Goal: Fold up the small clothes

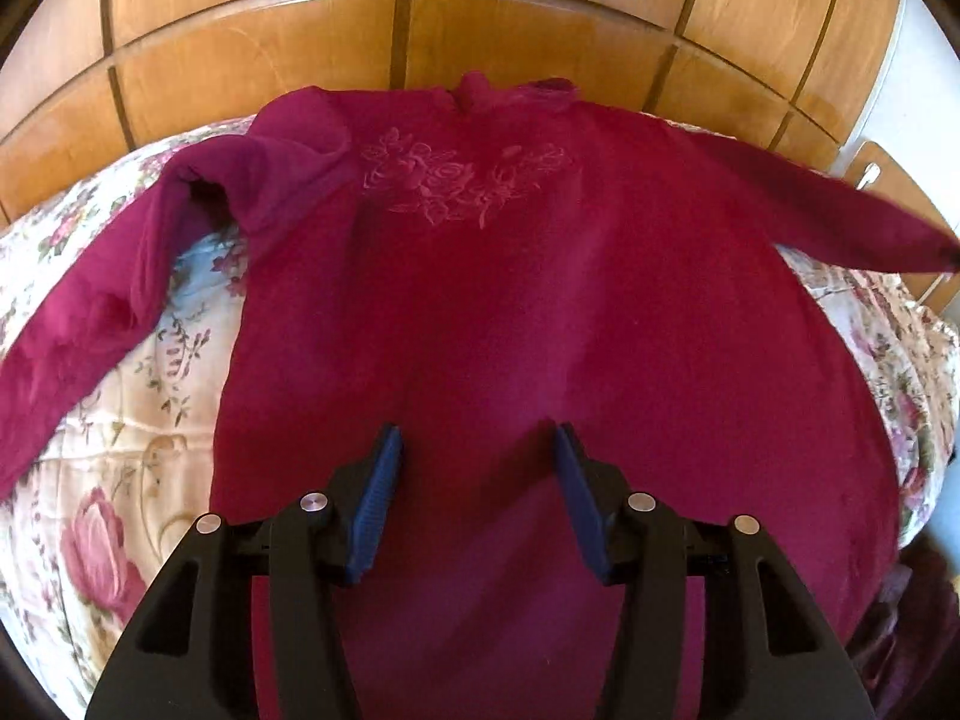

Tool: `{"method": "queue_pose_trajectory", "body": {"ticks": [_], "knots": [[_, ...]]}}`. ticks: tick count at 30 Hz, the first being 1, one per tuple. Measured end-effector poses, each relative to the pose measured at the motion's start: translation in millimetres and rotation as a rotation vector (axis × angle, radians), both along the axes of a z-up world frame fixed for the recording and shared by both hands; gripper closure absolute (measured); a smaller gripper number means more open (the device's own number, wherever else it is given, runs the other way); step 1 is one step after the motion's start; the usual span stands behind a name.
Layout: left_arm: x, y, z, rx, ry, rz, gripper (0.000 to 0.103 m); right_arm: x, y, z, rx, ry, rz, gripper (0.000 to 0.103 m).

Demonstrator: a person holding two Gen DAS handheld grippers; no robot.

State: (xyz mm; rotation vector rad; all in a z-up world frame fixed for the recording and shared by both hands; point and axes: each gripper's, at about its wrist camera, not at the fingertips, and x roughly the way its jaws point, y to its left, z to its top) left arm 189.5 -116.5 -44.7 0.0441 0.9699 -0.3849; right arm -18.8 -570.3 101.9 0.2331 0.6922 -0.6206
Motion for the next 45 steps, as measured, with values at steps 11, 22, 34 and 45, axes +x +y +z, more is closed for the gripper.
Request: {"method": "queue_pose_trajectory", "body": {"ticks": [11,22,34,45], "knots": [[11.8,2.3,-11.4,0.01,-0.01,-0.012,0.037,87.7,-162.3,-42.9,0.152,0.161,-0.329,0.099],[11.3,2.4,-16.8,0.012,-0.039,-0.029,0.026,141.4,-164.7,-117.8,-0.036,0.416,-0.393,0.022],[-3.7,128.4,26.2,-0.26,0.012,0.322,0.026,191.1,99.1,-73.0,-0.016,0.155,0.28,0.007],[-21.5,337.1,21.9,-0.139,0.01,0.839,0.026,215.0,297.1,-158.1,0.197,0.217,0.539,0.006]]}}
